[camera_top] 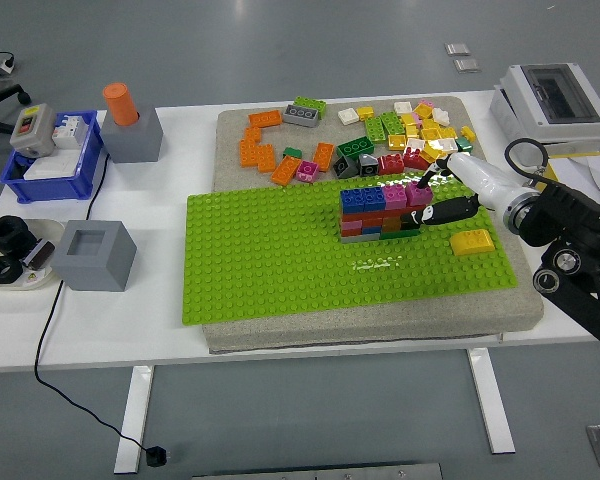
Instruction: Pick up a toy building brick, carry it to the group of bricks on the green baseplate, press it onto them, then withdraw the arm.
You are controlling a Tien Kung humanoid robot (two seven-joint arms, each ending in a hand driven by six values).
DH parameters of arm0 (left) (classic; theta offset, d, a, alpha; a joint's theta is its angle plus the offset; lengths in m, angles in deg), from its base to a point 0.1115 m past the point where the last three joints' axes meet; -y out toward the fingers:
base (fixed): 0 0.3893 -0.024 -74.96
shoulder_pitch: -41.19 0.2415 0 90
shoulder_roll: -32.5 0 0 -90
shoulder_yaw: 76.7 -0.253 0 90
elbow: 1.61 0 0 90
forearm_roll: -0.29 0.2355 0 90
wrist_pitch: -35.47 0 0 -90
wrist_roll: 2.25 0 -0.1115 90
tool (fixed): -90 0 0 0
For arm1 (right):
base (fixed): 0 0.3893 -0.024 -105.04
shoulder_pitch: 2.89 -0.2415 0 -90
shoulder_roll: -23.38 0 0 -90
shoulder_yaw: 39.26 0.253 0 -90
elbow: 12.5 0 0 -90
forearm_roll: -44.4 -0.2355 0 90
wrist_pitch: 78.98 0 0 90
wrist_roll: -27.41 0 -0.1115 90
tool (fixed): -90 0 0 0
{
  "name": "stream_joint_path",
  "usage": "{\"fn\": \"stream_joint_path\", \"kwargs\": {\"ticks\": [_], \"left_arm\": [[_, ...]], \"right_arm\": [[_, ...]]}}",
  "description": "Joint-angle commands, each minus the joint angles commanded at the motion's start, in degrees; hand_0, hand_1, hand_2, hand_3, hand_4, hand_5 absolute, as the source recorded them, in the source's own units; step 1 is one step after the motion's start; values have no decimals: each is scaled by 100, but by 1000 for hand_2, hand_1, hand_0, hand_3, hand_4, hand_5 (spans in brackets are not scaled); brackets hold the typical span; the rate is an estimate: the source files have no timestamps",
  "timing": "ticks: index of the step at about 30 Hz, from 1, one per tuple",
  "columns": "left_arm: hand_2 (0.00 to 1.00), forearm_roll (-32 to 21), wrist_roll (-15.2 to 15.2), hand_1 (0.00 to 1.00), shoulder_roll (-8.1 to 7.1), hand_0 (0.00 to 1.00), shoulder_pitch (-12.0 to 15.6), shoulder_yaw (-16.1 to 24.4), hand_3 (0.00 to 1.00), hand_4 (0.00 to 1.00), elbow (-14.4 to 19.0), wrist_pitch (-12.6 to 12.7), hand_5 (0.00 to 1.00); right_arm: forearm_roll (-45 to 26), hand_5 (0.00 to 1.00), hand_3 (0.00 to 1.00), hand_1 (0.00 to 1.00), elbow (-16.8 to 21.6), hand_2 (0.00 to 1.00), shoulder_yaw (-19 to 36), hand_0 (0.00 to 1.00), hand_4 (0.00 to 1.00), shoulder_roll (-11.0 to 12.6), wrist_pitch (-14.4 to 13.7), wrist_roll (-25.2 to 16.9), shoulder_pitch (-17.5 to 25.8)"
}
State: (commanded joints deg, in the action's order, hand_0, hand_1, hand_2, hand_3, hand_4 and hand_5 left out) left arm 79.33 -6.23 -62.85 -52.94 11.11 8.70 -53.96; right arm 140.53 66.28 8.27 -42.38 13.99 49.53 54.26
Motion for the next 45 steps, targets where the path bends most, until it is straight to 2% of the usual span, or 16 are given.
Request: {"fn": "stream_joint_path", "kwargs": {"ticks": [45], "left_arm": [[548, 20, -3, 586, 1, 629, -17, 7, 575, 599, 0, -8, 241]], "right_arm": [[108, 441, 598, 853, -228, 873, -141, 918, 990, -149, 37, 67, -63]]}}
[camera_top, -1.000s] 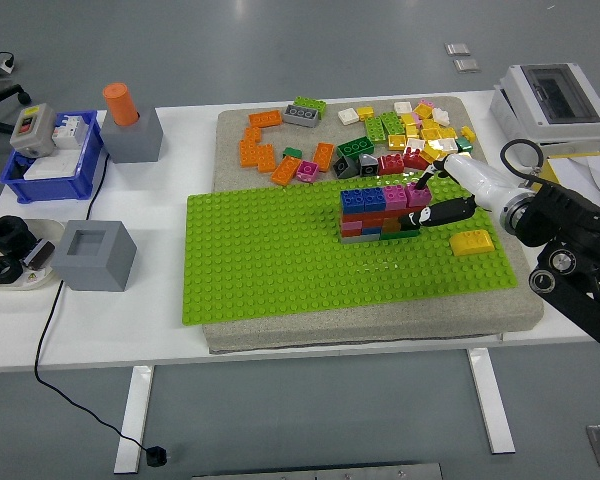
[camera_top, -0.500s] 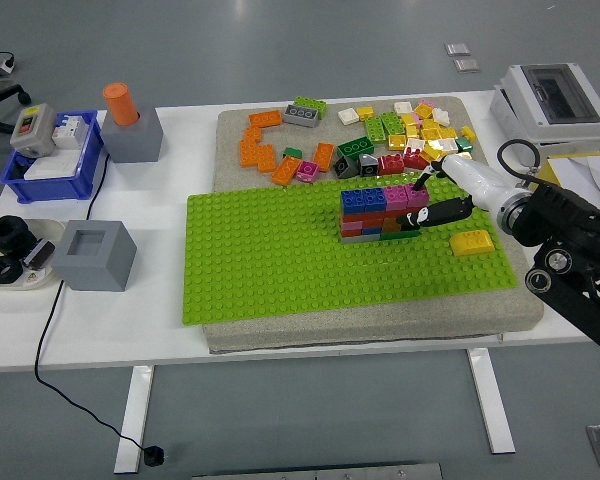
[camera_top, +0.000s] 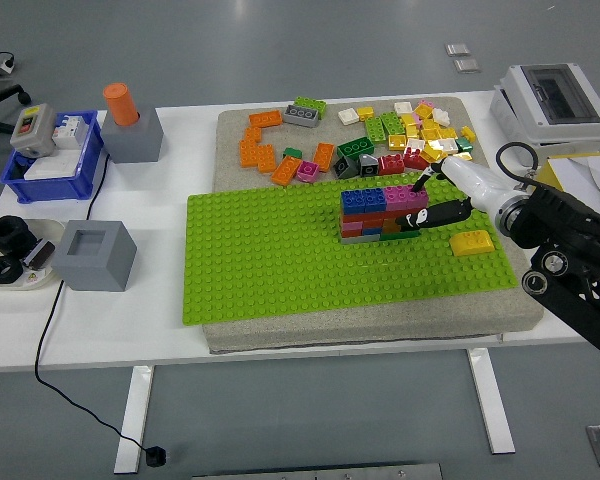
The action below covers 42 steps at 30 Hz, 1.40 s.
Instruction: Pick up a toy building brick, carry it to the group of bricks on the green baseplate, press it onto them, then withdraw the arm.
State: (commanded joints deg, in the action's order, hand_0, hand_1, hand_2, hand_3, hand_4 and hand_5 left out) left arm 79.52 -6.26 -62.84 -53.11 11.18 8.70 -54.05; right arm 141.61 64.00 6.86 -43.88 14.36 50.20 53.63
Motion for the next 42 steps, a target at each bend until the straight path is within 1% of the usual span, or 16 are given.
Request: {"fn": "stream_joint_path", "kwargs": {"ticks": [7, 25, 28, 30, 33, 34, 39, 40, 42], "left_arm": [[548, -8, -2, 586, 0, 629, 14, -4, 575, 599, 0, 1, 240], [548, -30, -9, 586, -15, 629, 49, 20, 575, 600, 0, 0, 242], [548, -28, -7, 586, -19, 629, 44, 19, 575, 600, 0, -2, 242], [548, -28, -7, 586, -22, 629, 44, 20, 575, 600, 0, -2, 242], [548, -31, -6, 586, -33, 629, 52, 27, 575, 600, 0, -1, 242], [548, -31, -7, 586, -36, 629, 55, 30, 574, 600, 0, 0, 243], [548, -64, 3, 586, -35, 629, 65, 24, 574, 600, 0, 5, 243], [548, -75, 4, 586, -36, 629, 72, 16, 575, 600, 0, 7, 241], [548, -86, 0, 586, -39, 629, 86, 13, 575, 600, 0, 14, 241]], "right_arm": [[18, 442, 586, 852, -17, 873, -8, 919, 987, 1, -1, -5, 8], [-152, 439, 593, 844, 134, 866, 79, 915, 979, 138, -86, -103, -92], [-208, 437, 607, 842, 225, 863, 156, 911, 977, 181, -148, -163, -77], [-287, 437, 607, 842, 335, 863, 237, 911, 977, 241, -236, -221, -34], [-298, 437, 607, 842, 461, 863, 332, 911, 977, 378, -481, -269, 47], [-263, 166, 689, 845, 466, 871, 340, 904, 850, 432, -547, -258, 73], [-5, 166, 689, 845, 397, 871, 339, 904, 850, 663, -685, -188, 235], [110, 80, 704, 847, 372, 873, 345, 894, 758, 703, -698, -164, 266], [322, 80, 704, 847, 314, 873, 327, 894, 758, 750, -685, -107, 288]]}}
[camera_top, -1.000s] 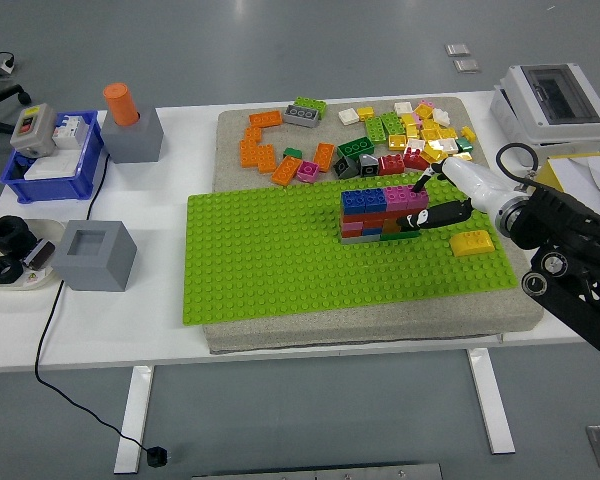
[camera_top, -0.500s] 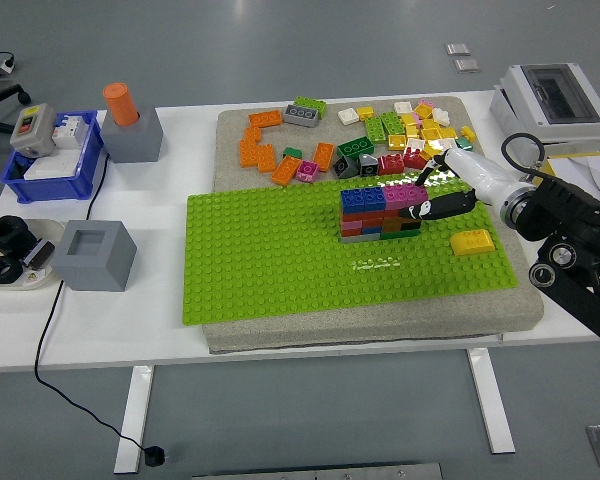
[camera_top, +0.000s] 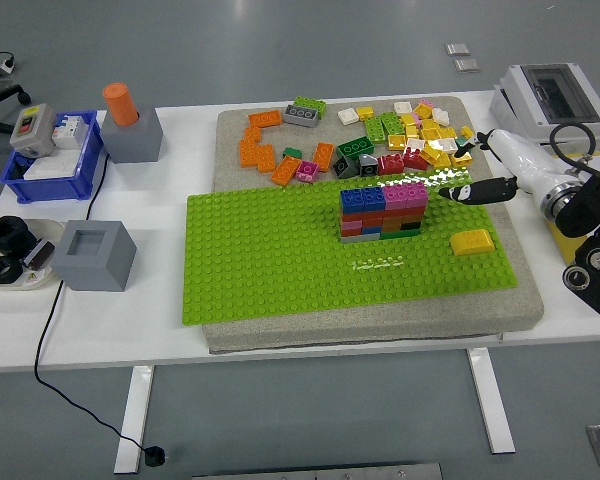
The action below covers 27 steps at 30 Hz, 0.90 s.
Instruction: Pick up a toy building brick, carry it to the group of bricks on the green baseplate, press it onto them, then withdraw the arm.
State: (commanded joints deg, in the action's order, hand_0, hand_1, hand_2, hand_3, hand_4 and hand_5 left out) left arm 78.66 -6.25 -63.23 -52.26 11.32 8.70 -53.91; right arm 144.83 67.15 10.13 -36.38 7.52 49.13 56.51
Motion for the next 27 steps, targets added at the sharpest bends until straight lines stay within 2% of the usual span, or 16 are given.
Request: {"fn": "stream_joint_path", "kwargs": {"ticks": [3, 4, 10, 20, 27], "left_arm": [[548, -11, -1, 586, -11, 629, 15, 13, 575, 600, 0, 9, 241], [548, -13, 1, 585, -14, 629, 17, 22, 575, 600, 0, 12, 240], [548, -45, 8, 585, -35, 629, 32, 50, 575, 601, 0, 24, 241], [548, -53, 4, 586, -74, 629, 25, 66, 576, 601, 0, 29, 243], [549, -30, 2, 586, -81, 629, 7, 78, 576, 601, 0, 28, 244]], "right_arm": [[328, 80, 704, 847, -125, 873, -108, 894, 758, 44, 112, 120, -21], [435, 37, 659, 847, -166, 871, -152, 890, 704, 55, 159, 159, -33], [947, 23, 654, 848, -334, 870, -404, 894, 703, 122, 485, 400, -143], [979, 22, 653, 851, -270, 873, -684, 893, 714, 258, 928, 693, -223], [859, 30, 650, 847, -325, 876, -842, 892, 727, 188, 1007, 730, -271]]}}
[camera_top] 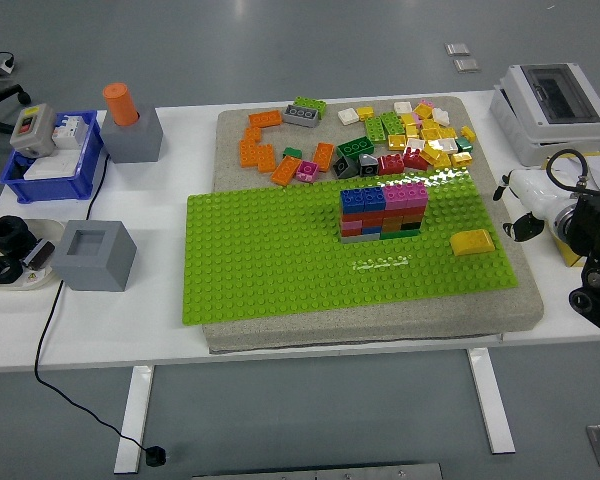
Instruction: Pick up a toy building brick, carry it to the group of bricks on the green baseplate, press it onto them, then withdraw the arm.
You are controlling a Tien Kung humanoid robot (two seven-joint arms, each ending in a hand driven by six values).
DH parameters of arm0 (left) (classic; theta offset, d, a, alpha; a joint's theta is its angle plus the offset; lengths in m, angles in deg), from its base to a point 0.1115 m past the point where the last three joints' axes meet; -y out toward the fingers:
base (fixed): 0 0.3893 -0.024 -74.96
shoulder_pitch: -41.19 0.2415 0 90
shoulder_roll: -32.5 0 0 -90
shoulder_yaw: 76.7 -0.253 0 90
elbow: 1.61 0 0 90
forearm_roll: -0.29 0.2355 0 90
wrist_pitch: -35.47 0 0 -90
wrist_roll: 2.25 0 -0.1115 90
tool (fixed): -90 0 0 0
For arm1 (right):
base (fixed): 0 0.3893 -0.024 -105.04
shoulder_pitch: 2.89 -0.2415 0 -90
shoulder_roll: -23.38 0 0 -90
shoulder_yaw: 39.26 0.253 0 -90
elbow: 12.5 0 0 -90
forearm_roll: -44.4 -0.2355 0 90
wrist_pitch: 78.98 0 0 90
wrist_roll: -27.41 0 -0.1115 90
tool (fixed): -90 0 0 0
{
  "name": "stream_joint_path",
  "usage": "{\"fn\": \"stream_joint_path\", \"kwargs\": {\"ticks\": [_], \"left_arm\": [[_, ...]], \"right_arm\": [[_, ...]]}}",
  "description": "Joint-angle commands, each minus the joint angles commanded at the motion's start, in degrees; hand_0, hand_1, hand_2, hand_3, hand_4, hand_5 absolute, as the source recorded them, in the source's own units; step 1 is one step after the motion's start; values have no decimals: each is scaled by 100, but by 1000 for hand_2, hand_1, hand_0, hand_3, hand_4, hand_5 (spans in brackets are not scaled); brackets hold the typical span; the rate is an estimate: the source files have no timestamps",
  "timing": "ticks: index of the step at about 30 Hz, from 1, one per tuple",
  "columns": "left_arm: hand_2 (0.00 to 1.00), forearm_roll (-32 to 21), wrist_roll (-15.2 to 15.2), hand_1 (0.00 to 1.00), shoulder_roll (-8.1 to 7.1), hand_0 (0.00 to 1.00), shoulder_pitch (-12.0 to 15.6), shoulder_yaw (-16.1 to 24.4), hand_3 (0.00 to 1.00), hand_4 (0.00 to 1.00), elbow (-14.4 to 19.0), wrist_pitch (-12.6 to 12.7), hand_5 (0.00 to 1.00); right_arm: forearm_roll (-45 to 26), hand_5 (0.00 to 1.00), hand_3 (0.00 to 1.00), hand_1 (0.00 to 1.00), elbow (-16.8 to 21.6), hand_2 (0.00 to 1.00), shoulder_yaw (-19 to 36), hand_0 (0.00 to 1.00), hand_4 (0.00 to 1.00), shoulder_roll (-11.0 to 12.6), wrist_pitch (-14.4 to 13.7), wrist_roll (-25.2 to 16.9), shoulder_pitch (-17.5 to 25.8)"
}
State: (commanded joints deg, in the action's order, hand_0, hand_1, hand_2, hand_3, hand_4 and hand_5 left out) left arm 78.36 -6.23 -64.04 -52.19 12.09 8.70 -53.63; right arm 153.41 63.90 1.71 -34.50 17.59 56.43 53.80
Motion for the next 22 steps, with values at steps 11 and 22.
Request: {"fn": "stream_joint_path", "kwargs": {"ticks": [11, 22], "left_arm": [[549, 14, -2, 585, 8, 629, -13, 1, 576, 603, 0, -4, 248], [549, 31, -3, 586, 2, 629, -30, -7, 576, 605, 0, -10, 250]], "right_arm": [[-274, 46, 647, 850, 62, 877, -146, 888, 753, -112, 62, 21, -12], [-394, 83, 654, 855, 72, 886, -247, 897, 803, -121, 130, 53, -50]]}}
